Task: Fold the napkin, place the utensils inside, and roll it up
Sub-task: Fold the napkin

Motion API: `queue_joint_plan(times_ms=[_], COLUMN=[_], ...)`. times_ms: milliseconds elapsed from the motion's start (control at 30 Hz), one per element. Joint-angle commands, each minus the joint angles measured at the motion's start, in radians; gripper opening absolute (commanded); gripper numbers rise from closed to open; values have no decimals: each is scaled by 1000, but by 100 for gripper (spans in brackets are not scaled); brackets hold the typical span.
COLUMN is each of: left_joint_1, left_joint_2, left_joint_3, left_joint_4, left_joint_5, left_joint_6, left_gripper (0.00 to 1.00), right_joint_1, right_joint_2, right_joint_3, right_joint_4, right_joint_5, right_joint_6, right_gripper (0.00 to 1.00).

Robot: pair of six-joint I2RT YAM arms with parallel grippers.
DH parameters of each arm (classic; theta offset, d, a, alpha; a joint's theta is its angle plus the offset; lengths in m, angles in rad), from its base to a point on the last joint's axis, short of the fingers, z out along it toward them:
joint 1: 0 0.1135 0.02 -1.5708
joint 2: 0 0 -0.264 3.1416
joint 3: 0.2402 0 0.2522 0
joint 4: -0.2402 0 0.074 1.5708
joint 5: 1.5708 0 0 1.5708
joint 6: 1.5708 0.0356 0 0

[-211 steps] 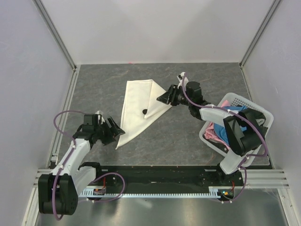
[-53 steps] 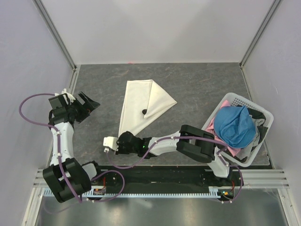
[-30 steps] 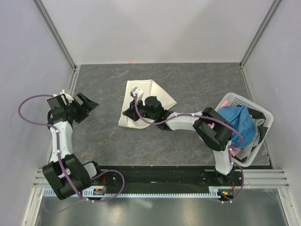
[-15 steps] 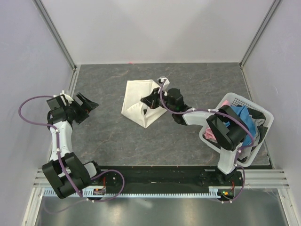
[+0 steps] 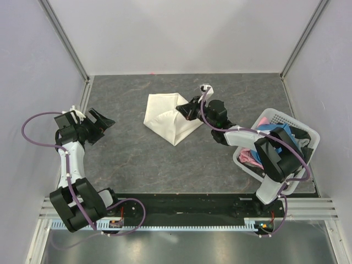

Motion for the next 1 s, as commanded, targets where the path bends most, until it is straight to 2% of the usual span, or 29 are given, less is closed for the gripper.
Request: queue_joint_plan(times_ms=[0, 167, 667, 967], left_joint_1=[5, 8, 8, 8], left_joint_2=[1, 2, 2, 2], left_joint_3=[-4, -5, -5, -7], left_joint_4=[32, 32, 34, 35], left_joint_5=[36, 36, 36, 36], left_joint_6=[-21, -21, -21, -20], left_gripper=[100, 100, 100, 100], right_joint_1=[-42, -82, -176, -203], right_joint_2=[-41, -29, 180, 202], right_joint_3=[-34, -63, -34, -51], right_joint_4=[42, 75, 122, 124], right_joint_5=[39, 55, 27, 36], right_joint_6=[16, 32, 49, 54], right_gripper=[0, 0, 0, 0])
